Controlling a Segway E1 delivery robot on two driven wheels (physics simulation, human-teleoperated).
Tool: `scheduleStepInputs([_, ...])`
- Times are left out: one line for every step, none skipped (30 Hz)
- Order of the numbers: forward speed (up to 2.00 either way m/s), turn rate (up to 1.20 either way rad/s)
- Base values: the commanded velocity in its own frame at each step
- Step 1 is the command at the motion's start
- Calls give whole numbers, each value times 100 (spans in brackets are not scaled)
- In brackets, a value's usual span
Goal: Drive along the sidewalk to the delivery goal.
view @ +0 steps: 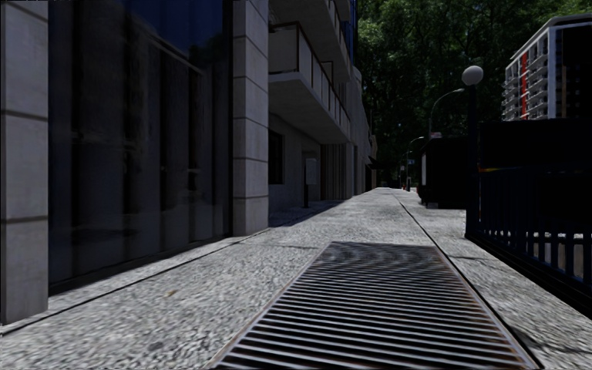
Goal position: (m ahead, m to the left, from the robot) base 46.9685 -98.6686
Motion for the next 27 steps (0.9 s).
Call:
scheduleStepInputs([200, -36])
scheduleStepInputs([200, -36])
scheduleStepInputs([200, -38])
scheduleStepInputs([200, -39])
scheduleStepInputs([200, -39])
scheduleStepInputs([200, -39])
scheduleStepInputs([200, -39])
scheduleStepInputs([200, -39])
scheduleStepInputs([200, -39])
scheduleStepInputs([200, -39])
scheduleStepInputs([200, -39])
scheduleStepInputs([200, -39])
scheduleStepInputs([200, -39])
scheduleStepInputs([200, -39])
scheduleStepInputs([200, -39])
scheduleStepInputs([200, -39])
scheduleStepInputs([200, -39])
scheduleStepInputs([200, -39])
scheduleStepInputs([200, -39])
scheduleStepInputs([200, -39])
scheduleStepInputs([200, -39])
scheduleStepInputs([200, -37])
scheduleStepInputs([200, -35])
scheduleStepInputs([200, -35])
scheduleStepInputs([200, -34])
scheduleStepInputs([200, -34])
scheduleStepInputs([200, -33])
